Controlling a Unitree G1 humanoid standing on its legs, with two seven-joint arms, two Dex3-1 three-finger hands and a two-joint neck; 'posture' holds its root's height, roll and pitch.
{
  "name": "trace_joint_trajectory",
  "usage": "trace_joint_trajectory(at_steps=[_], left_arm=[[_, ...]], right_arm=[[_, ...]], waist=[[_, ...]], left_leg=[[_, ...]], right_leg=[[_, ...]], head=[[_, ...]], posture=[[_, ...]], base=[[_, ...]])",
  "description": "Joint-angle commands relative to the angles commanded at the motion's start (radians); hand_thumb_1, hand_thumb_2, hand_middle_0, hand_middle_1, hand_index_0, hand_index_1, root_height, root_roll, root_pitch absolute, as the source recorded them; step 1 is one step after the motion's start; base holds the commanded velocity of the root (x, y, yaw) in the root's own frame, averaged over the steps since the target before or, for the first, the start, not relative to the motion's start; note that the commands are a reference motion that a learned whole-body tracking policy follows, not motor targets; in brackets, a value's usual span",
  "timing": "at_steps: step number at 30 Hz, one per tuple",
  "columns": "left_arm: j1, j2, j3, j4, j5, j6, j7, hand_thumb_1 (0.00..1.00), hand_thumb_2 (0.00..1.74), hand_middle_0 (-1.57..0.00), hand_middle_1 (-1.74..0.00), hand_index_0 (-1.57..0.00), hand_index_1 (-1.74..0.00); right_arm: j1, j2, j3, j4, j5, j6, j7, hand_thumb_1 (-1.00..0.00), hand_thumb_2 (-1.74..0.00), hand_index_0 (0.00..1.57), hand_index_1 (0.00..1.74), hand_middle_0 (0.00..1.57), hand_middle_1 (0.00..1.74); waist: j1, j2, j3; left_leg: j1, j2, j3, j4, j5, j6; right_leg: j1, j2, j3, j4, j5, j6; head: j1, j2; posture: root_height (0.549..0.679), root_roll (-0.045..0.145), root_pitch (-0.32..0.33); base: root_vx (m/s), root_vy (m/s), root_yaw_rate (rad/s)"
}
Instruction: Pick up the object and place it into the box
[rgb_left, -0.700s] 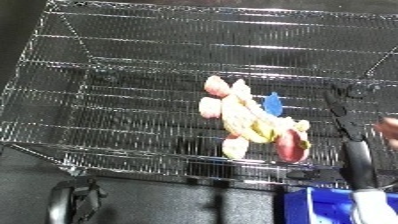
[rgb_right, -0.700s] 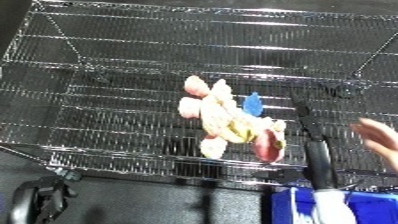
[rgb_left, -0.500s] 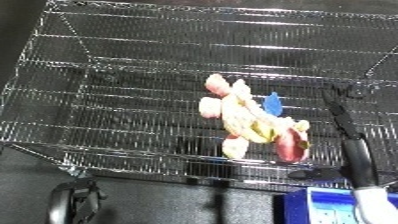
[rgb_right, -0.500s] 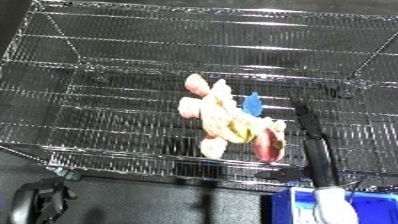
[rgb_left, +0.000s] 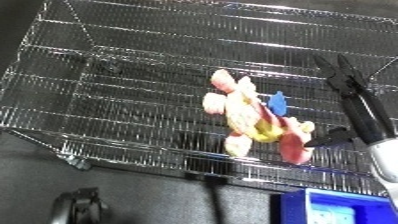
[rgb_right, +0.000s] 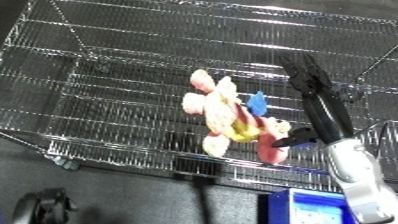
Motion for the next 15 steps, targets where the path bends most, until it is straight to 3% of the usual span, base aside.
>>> trace_joint_trajectory(at_steps=[9,15], left_arm=[[-0.014,0.011,-0.047,0.004,-0.014,-0.016,0.007,1.0,1.74,-1.57,-1.74,-1.57,-1.74],[-0.017,0.018,-0.068,0.007,-0.023,-0.027,0.013,1.0,1.74,-1.57,-1.74,-1.57,-1.74]], right_arm=[[-0.161,0.029,0.15,0.174,0.024,0.027,0.019,0.0,0.0,0.0,0.0,0.0,0.0],[-0.273,0.055,0.227,0.306,0.043,0.043,0.027,0.0,0.0,0.0,0.0,0.0,0.0]], waist=[[0.026,0.023,0.016],[0.043,0.044,0.035]], left_leg=[[-0.026,-0.006,-0.007,0.01,0.003,-0.0018],[-0.061,-0.012,-0.013,0.027,0.004,-0.0033]], right_leg=[[-0.031,-0.0013,-0.002,0.014,0.003,0.0006],[-0.068,-0.0047,0.001,0.023,0.013,0.0017]], head=[[0.07,0.007],[0.156,0.054]], posture=[[0.638,0.048,-0.163],[0.636,0.047,-0.145]], base=[[0.009,-0.005,0.004],[-0.007,0.006,-0.009]])
